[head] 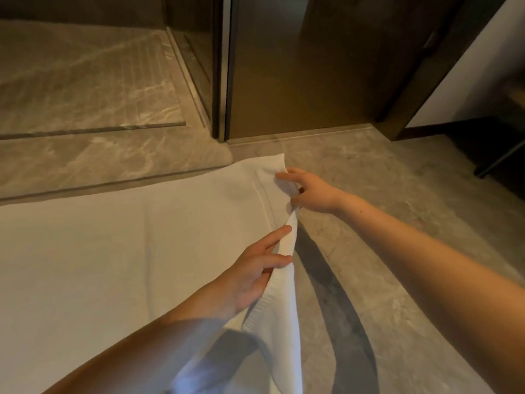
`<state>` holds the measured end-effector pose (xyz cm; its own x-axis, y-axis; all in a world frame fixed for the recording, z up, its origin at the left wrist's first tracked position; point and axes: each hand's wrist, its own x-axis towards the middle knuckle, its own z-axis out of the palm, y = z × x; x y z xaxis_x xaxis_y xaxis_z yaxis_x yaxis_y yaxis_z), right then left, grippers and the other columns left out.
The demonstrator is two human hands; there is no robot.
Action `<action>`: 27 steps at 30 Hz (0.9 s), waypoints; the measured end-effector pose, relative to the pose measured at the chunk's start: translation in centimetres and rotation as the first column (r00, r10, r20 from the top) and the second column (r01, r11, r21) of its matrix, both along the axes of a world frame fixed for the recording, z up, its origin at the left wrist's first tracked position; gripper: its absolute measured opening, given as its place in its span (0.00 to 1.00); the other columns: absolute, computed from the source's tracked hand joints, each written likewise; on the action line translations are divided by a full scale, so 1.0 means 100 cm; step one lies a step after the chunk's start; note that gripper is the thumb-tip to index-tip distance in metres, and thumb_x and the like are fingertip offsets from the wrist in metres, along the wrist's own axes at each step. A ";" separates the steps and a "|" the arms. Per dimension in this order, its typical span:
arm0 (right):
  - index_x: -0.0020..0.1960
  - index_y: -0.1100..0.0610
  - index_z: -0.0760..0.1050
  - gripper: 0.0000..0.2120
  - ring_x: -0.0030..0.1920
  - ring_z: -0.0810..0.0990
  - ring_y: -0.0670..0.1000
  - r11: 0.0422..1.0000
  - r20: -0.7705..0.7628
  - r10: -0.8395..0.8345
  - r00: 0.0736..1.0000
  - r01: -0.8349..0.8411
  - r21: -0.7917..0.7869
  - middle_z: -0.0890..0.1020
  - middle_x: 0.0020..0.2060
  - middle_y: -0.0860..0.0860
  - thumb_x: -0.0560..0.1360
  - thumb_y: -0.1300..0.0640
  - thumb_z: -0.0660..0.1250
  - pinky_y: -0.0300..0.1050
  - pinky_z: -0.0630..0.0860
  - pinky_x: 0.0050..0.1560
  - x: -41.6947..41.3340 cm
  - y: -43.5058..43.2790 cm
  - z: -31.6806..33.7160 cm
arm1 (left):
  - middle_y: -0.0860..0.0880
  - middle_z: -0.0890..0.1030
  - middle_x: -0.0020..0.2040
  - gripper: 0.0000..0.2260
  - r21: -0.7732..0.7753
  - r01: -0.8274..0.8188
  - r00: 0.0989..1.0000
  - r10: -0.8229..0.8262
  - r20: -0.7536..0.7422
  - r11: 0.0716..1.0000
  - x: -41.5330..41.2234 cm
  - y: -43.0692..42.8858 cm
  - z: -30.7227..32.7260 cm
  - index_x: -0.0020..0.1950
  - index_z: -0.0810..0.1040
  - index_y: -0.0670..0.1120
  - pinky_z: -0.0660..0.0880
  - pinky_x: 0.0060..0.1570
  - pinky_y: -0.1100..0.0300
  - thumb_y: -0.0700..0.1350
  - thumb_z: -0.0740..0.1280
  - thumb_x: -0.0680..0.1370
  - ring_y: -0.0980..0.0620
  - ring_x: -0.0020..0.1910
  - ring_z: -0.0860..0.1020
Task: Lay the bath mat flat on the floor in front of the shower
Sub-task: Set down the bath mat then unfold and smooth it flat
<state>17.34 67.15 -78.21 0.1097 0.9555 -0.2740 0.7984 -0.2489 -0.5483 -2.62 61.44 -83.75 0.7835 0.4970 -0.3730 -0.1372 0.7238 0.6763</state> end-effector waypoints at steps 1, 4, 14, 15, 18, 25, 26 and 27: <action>0.75 0.51 0.66 0.32 0.75 0.60 0.57 1.000 0.018 0.003 1.000 -0.003 0.017 0.60 0.77 0.49 0.74 0.68 0.69 0.52 0.66 0.70 0.000 -0.002 -0.003 | 0.48 0.71 0.72 0.24 -0.021 -0.010 1.000 0.010 0.008 1.000 0.003 0.000 -0.004 0.66 0.77 0.52 0.77 0.55 0.56 0.30 0.66 0.75 0.44 0.66 0.74; 0.74 0.52 0.67 0.30 0.74 0.61 0.57 0.998 0.016 0.005 1.000 -0.006 0.065 0.62 0.76 0.50 0.75 0.68 0.68 0.53 0.67 0.69 0.001 -0.002 -0.004 | 0.47 0.69 0.73 0.24 -0.093 -0.033 0.997 0.039 0.067 0.995 0.012 -0.001 -0.007 0.66 0.77 0.51 0.74 0.59 0.56 0.30 0.65 0.75 0.45 0.69 0.72; 0.74 0.56 0.66 0.27 0.72 0.64 0.58 0.997 0.213 0.046 0.976 -0.057 0.046 0.64 0.75 0.53 0.77 0.70 0.62 0.51 0.69 0.68 0.013 0.004 -0.022 | 0.56 0.70 0.63 0.32 -0.088 -0.009 0.999 0.005 -0.039 0.996 0.052 -0.002 -0.027 0.75 0.66 0.54 0.78 0.53 0.56 0.30 0.66 0.75 0.51 0.57 0.76; 0.75 0.58 0.64 0.29 0.74 0.63 0.58 0.998 0.241 0.061 0.969 -0.066 0.010 0.62 0.76 0.54 0.76 0.72 0.60 0.49 0.67 0.69 0.013 0.002 -0.032 | 0.58 0.66 0.67 0.32 -0.071 0.011 0.998 -0.016 -0.065 0.997 0.049 -0.003 -0.033 0.75 0.64 0.55 0.77 0.54 0.56 0.33 0.66 0.76 0.50 0.64 0.74; 0.77 0.60 0.59 0.28 0.75 0.61 0.57 0.998 0.255 0.048 0.966 -0.033 -0.060 0.58 0.78 0.54 0.78 0.72 0.56 0.47 0.61 0.73 0.012 -0.004 -0.057 | 0.57 0.65 0.72 0.26 -0.042 0.011 0.990 -0.017 -0.137 0.999 0.028 0.005 -0.050 0.75 0.62 0.56 0.69 0.66 0.50 0.40 0.63 0.80 0.51 0.65 0.72; 0.76 0.59 0.61 0.23 0.75 0.61 0.55 0.973 0.225 -0.017 0.974 -0.036 0.229 0.63 0.76 0.56 0.82 0.59 0.57 0.42 0.55 0.72 -0.049 -0.034 -0.095 | 0.55 0.69 0.72 0.20 0.578 -0.065 0.902 0.296 -0.315 0.813 -0.048 0.030 -0.063 0.70 0.67 0.59 0.61 0.72 0.57 0.41 0.58 0.82 0.58 0.71 0.66; 0.77 0.59 0.60 0.23 0.76 0.60 0.55 0.970 0.231 0.016 0.973 -0.071 0.231 0.62 0.76 0.56 0.82 0.58 0.55 0.42 0.53 0.73 -0.064 -0.039 -0.101 | 0.56 0.67 0.74 0.19 0.736 0.058 0.847 0.358 -0.394 0.675 -0.062 0.031 -0.068 0.73 0.66 0.58 0.57 0.73 0.59 0.43 0.57 0.83 0.59 0.72 0.64; 0.77 0.59 0.59 0.24 0.76 0.58 0.54 0.969 0.252 0.054 0.966 -0.112 0.222 0.61 0.77 0.56 0.83 0.57 0.54 0.44 0.52 0.74 -0.079 -0.043 -0.107 | 0.56 0.65 0.75 0.20 0.841 0.262 0.756 0.441 -0.484 0.474 -0.077 0.033 -0.073 0.75 0.63 0.55 0.52 0.73 0.61 0.45 0.56 0.83 0.59 0.73 0.61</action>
<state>9.47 62.85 -88.91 0.0630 0.9978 -0.0186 0.9267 -0.0654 -0.3700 -10.32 64.73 -91.05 0.4987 0.8652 -0.0522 0.4913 -0.2326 0.8393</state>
